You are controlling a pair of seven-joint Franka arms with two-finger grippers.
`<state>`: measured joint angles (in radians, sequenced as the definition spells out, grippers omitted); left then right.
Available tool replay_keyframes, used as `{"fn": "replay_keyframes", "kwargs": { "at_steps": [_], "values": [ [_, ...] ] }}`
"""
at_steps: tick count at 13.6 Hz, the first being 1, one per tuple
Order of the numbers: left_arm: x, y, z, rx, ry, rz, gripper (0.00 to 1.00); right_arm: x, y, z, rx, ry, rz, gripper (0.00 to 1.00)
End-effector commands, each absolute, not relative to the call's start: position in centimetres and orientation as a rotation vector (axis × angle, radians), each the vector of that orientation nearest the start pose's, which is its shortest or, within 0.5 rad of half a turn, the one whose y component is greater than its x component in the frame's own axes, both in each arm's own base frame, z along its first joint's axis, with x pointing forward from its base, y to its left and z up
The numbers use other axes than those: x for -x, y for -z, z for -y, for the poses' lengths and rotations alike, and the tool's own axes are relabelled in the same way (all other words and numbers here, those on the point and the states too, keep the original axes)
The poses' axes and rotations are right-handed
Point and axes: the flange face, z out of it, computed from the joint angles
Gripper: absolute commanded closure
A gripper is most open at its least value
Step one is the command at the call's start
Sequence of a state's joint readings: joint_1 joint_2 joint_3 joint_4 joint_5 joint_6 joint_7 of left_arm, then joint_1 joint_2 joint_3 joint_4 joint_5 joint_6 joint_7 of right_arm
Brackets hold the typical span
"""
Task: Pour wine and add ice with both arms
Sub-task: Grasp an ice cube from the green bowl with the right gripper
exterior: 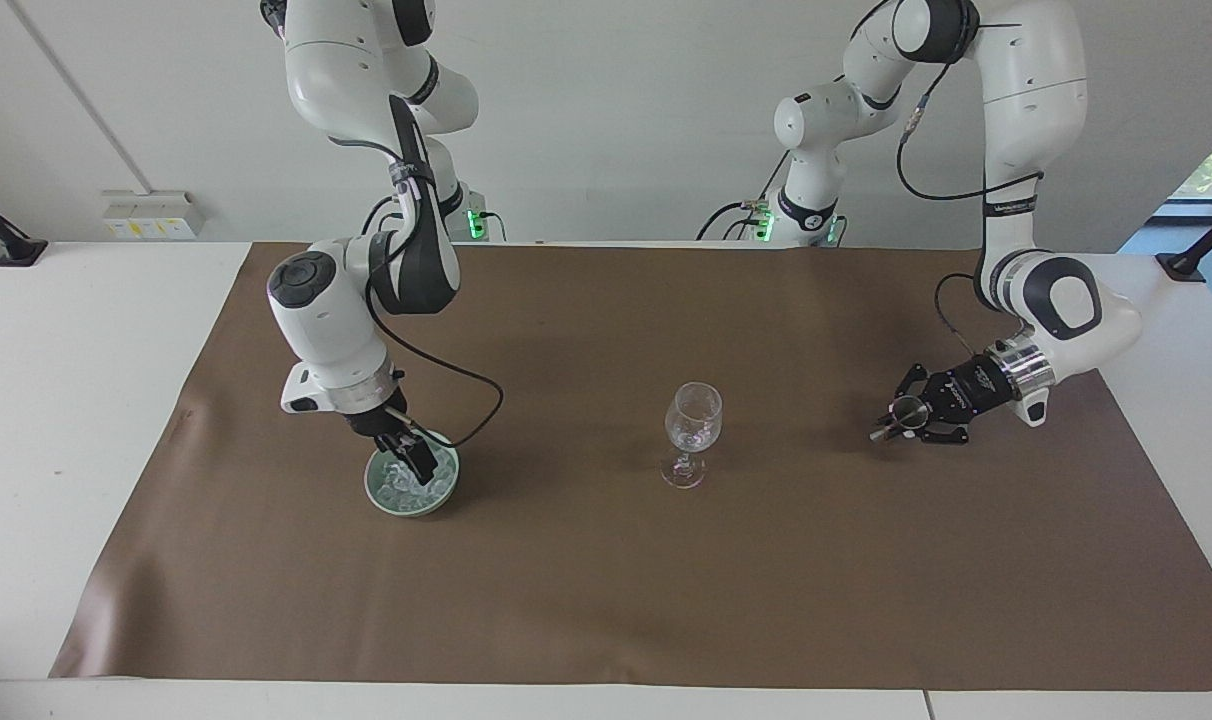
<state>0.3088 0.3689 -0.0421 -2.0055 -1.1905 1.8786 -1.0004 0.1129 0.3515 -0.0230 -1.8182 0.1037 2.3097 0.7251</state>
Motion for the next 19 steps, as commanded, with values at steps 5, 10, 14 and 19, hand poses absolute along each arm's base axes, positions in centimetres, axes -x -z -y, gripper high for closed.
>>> {"fn": "replay_keyframes", "kwargs": {
  "at_steps": [5, 10, 14, 19],
  "values": [
    [-58.1, -25.9, -10.1, -1.129, 0.958, -1.742, 1.0, -64.8, -34.3, -6.5, 2.82, 0.067, -1.087, 0.17],
    [-58.0, -25.1, -10.3, -1.137, 0.944, -1.721, 1.0, -64.5, -33.8, -5.9, 2.823, 0.05, -1.102, 0.36],
    [-57.9, -24.8, -10.2, -1.149, 0.933, -1.707, 0.98, -64.4, -33.7, -5.4, 2.83, 0.039, -1.108, 0.63],
    [-57.9, -24.3, -10.2, -1.149, 0.928, -1.712, 0.95, -64.5, -33.9, -5.4, 2.84, 0.041, -1.101, 0.99]
  ]
}}
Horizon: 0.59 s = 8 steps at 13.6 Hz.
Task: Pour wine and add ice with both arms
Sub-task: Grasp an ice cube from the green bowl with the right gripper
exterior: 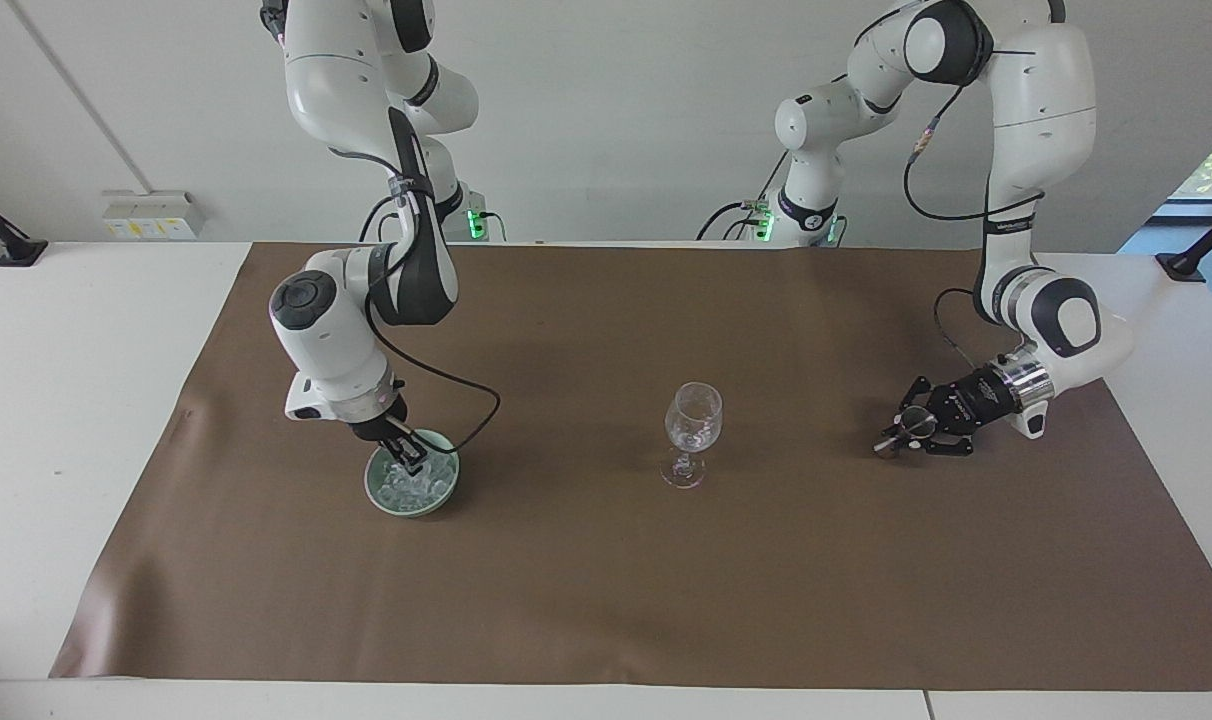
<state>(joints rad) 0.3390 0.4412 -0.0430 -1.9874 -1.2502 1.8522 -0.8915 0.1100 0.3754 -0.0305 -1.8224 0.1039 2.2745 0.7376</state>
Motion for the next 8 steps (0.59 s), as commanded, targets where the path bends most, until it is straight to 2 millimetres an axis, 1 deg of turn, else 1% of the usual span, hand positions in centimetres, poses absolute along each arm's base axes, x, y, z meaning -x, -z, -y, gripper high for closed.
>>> {"fn": "replay_keyframes", "kwargs": {
  "at_steps": [1, 2, 3, 5, 7, 8],
  "values": [
    [-57.9, -24.2, -10.3, -1.148, 0.928, -1.714, 0.94, -64.7, -34.2, -5.5, 2.847, 0.044, -1.094, 1.0],
    [-57.9, -24.2, -10.3, -1.148, 0.928, -1.714, 0.89, -64.8, -34.5, -5.8, 2.857, 0.05, -1.082, 1.0],
    [-57.9, -24.0, -10.3, -1.145, 0.931, -1.718, 0.88, -65.1, -35.2, -6.1, 2.879, 0.085, -1.052, 1.0],
    [-57.9, -23.9, -10.3, -1.147, 0.932, -1.719, 0.78, -66.2, -37.6, -6.2, 2.897, 0.157, -1.001, 1.0],
    [-57.9, -23.9, -10.3, -1.147, 0.932, -1.719, 0.74, -66.8, -40.9, -6.7, 2.921, 0.191, -0.897, 1.0],
    [-57.9, -23.9, -10.3, -1.149, 0.932, -1.72, 0.73, -66.8, -43.2, -7.9, 2.924, 0.233, -0.833, 1.0]
  ]
}}
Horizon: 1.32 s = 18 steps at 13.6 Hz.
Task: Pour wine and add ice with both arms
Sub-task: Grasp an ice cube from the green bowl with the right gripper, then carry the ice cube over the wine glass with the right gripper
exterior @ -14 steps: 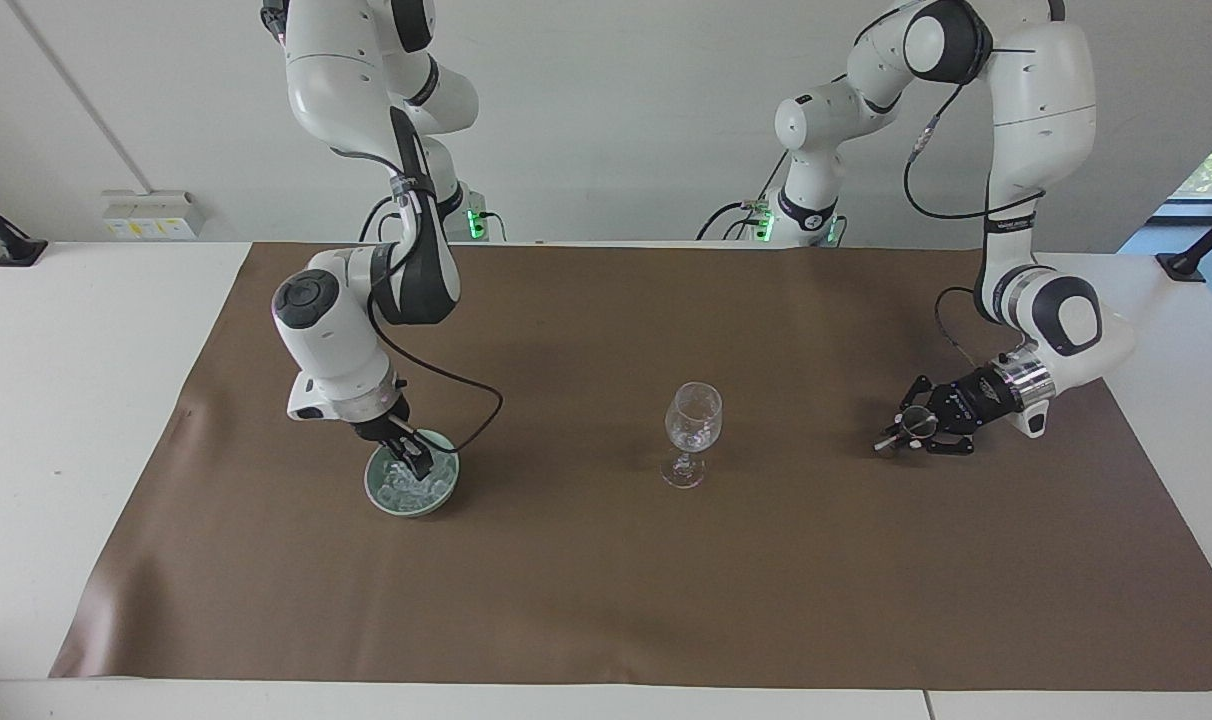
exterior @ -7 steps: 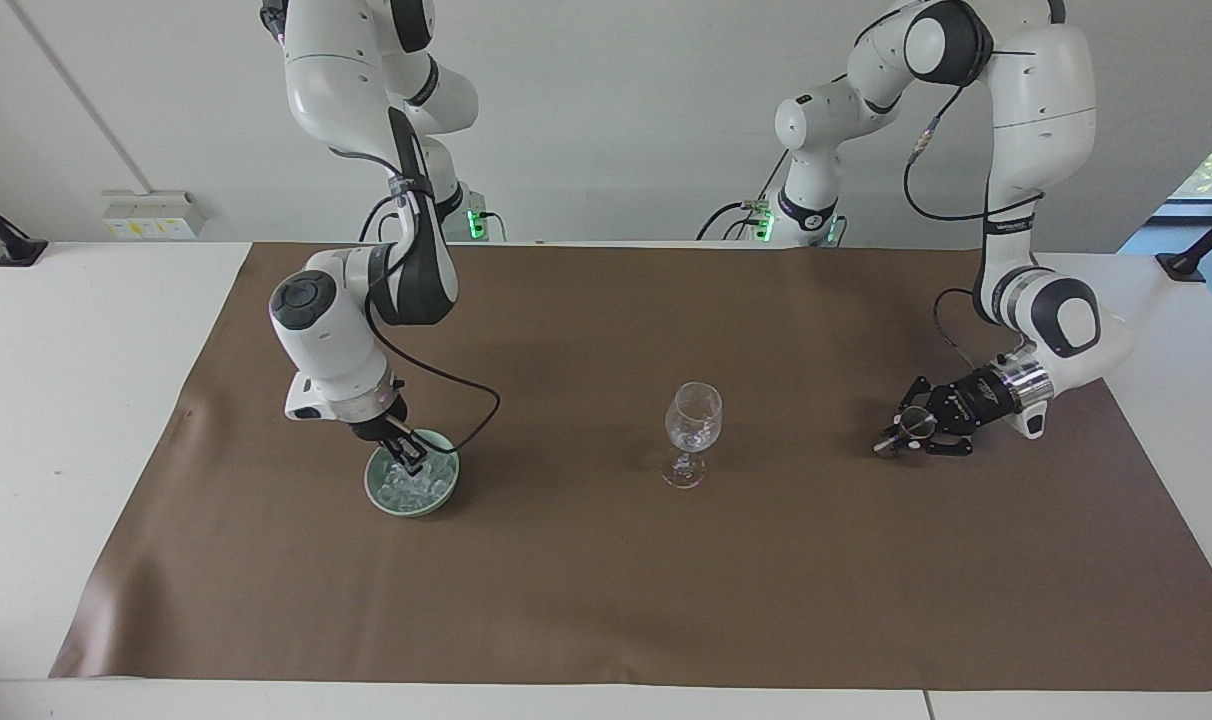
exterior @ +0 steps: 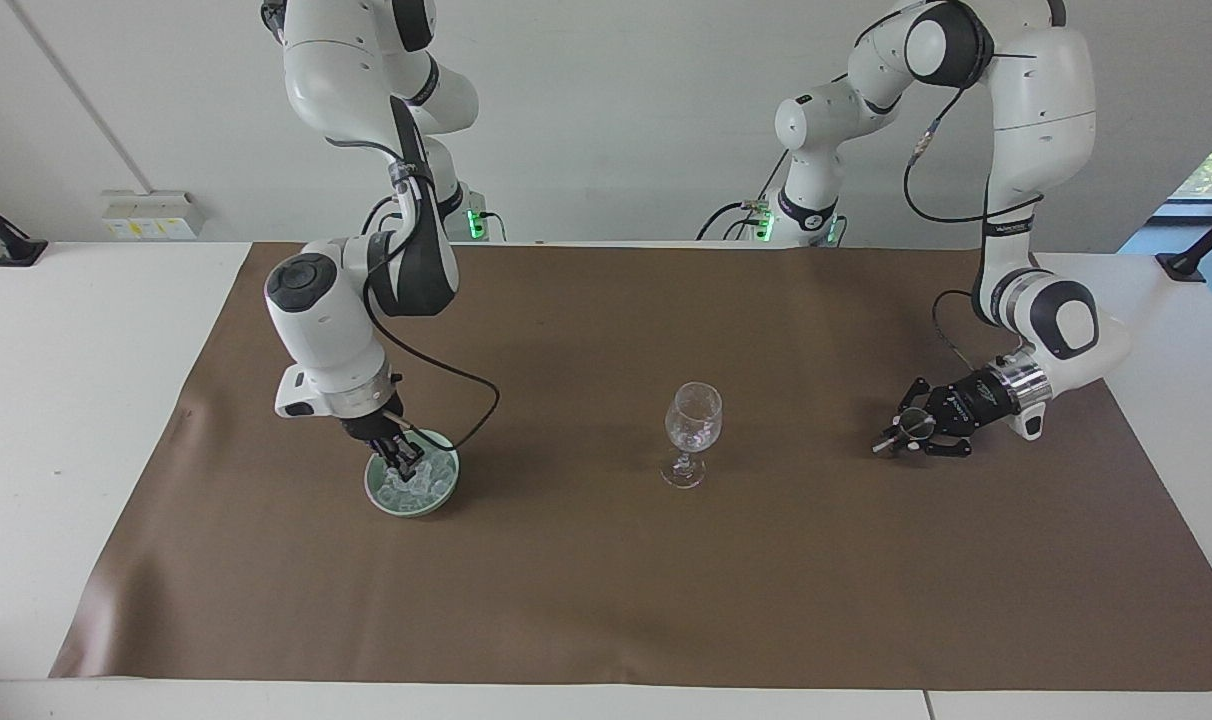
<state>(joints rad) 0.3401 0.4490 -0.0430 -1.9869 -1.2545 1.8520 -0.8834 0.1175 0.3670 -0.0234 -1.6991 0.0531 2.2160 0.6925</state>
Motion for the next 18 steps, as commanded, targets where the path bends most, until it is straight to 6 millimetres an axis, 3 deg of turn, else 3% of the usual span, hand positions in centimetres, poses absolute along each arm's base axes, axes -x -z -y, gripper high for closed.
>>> {"fn": "replay_keyframes", "kwargs": {
  "at_steps": [1, 3, 6, 11, 13, 15, 18],
  "values": [
    [-57.9, -23.9, -10.3, -1.149, 0.932, -1.72, 0.72, -66.6, -44.9, -10.0, 2.925, 0.269, -0.758, 1.0],
    [-57.9, -23.9, -10.4, -1.148, 0.931, -1.721, 0.7, -65.6, -48.2, -13.7, 2.909, 0.327, -0.663, 1.0],
    [-58.0, -24.0, -10.2, -1.151, 0.929, -1.72, 0.65, -62.7, -51.1, -21.7, 2.897, 0.357, -0.458, 1.0],
    [-57.9, -23.9, -10.2, -1.157, 0.932, -1.72, 0.53, -59.5, -53.1, -28.2, 2.901, 0.392, -0.165, 1.0],
    [-57.8, -24.0, -10.1, -1.16, 0.94, -1.711, 0.42, -58.6, -53.5, -30.2, 2.891, 0.41, -0.074, 1.0],
    [-57.7, -24.0, -10.3, -1.172, 0.944, -1.711, 0.14, -57.5, -54.8, -32.9, 2.852, 0.424, -0.036, 1.0],
    [-57.5, -24.2, -10.4, -1.223, 0.952, -1.699, 0.03, -55.6, -55.5, -36.3, 2.829, 0.419, 0.001, 1.0]
  ]
}}
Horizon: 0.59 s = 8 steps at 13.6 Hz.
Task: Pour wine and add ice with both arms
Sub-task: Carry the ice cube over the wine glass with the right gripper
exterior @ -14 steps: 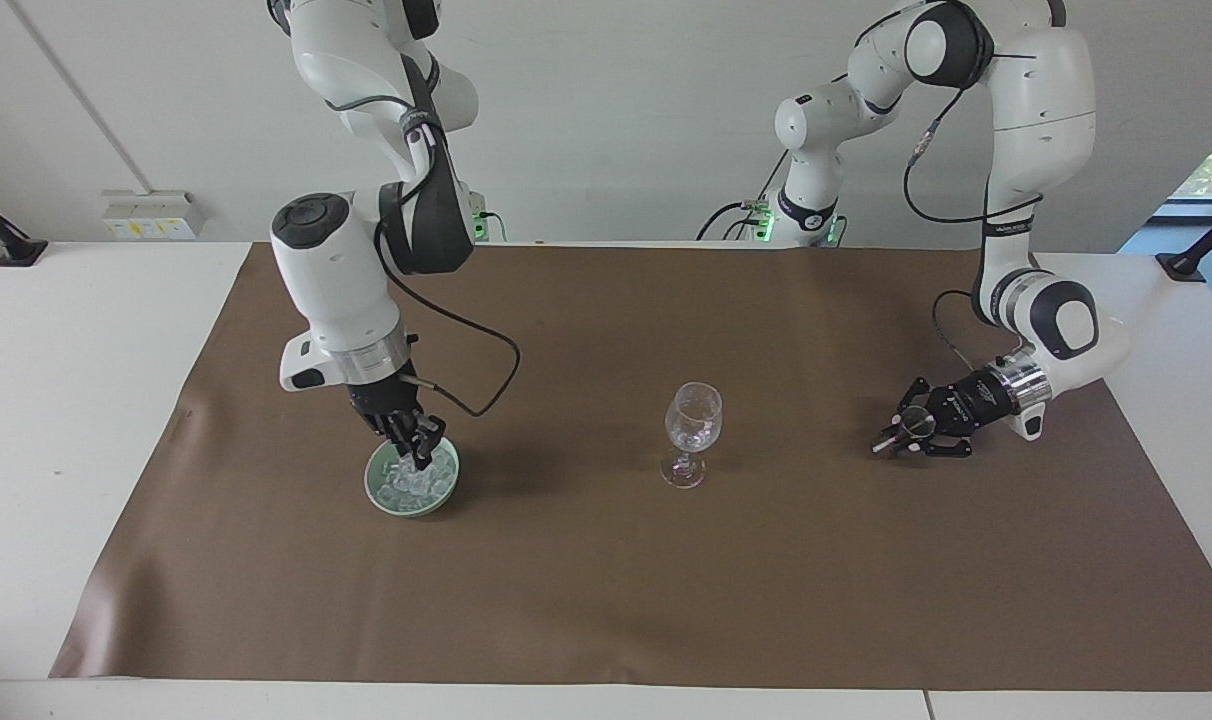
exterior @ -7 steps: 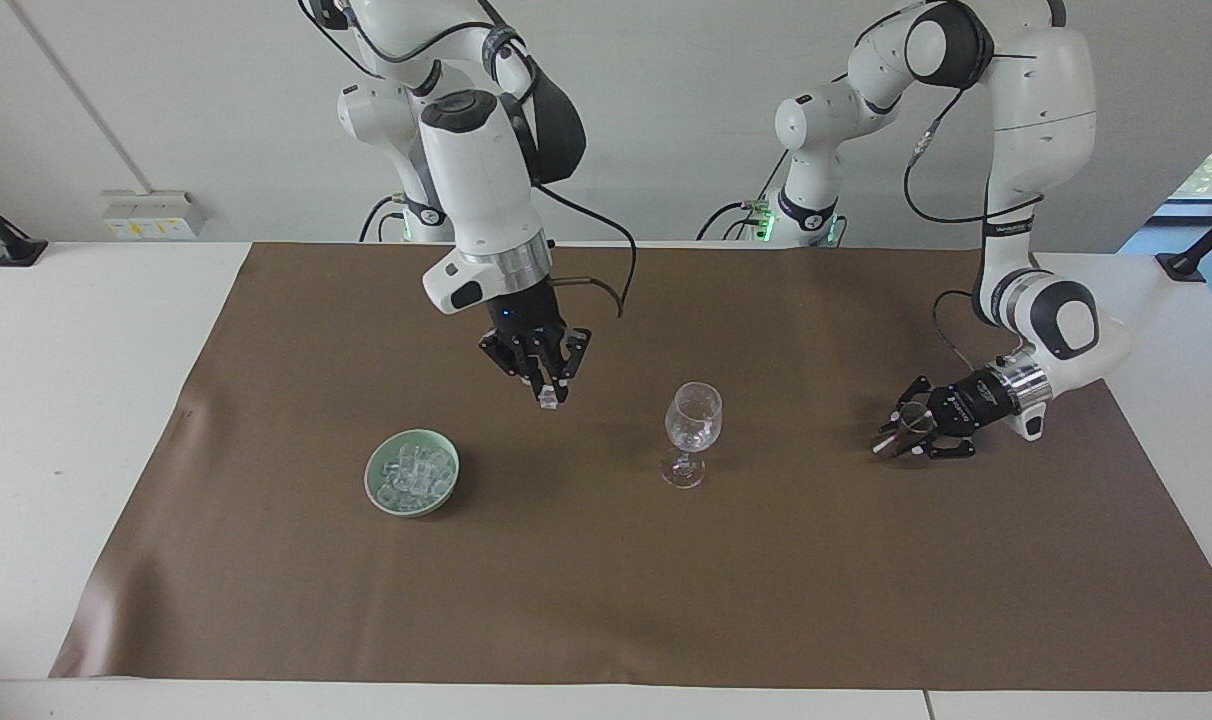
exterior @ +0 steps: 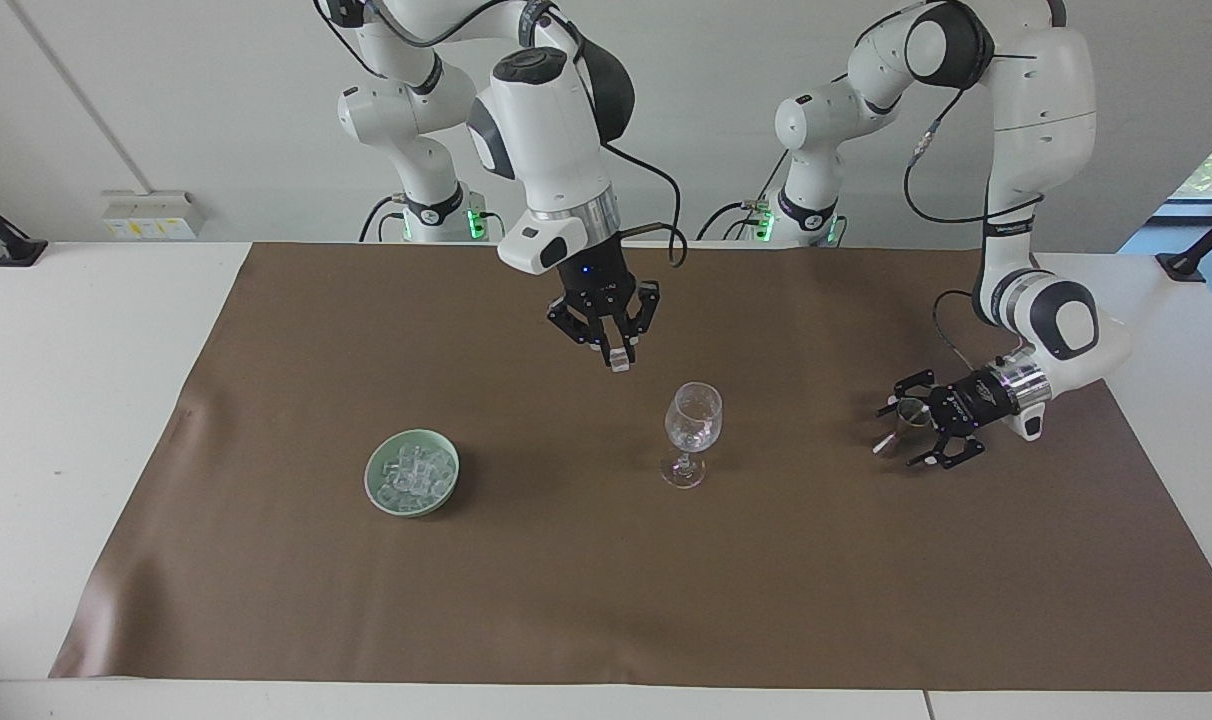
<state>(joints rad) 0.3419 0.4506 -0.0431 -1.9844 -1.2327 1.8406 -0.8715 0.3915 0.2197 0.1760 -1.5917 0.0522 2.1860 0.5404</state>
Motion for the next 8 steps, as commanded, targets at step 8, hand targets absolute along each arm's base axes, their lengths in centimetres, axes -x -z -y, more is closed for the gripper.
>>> {"fn": "replay_keyframes", "kwargs": {
  "at_steps": [8],
  "values": [
    [-58.5, -27.3, -13.7, -1.415, 0.904, -1.692, 0.0, -57.4, -55.3, -39.8, 2.755, 0.47, -0.073, 1.0]
  ]
}}
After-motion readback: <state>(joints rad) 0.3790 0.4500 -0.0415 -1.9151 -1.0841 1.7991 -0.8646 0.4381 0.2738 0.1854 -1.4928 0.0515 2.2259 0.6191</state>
